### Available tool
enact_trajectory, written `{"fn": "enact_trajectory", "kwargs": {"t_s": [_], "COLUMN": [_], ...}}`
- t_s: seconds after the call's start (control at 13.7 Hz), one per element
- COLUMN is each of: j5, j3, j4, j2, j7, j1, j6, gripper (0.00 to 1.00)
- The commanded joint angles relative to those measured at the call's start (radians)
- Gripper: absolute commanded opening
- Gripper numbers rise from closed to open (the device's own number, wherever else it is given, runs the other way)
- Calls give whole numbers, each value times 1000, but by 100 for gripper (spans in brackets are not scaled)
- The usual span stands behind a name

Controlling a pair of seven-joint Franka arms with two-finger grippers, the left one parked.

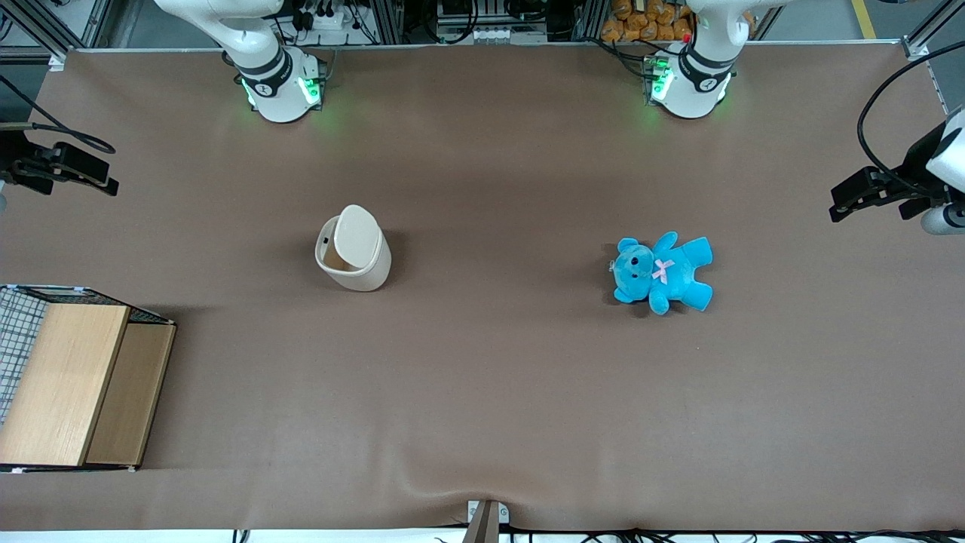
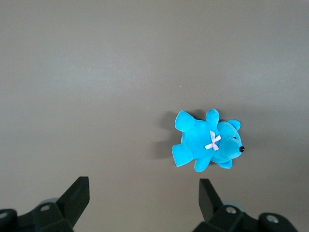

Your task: Open trash can with right arm

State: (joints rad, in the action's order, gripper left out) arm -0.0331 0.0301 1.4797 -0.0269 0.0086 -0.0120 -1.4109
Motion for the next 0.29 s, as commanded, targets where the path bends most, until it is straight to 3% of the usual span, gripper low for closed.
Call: {"fn": "enact_trajectory", "kwargs": {"t_s": [0.0, 0.22], "j5": [15, 12], "j3": [-9, -9], "j4": [-13, -9], "j2": [-7, -7], "j7": [-16, -16], "j1": [-13, -14], "j6": [0, 1], "gripper": [100, 100]}}
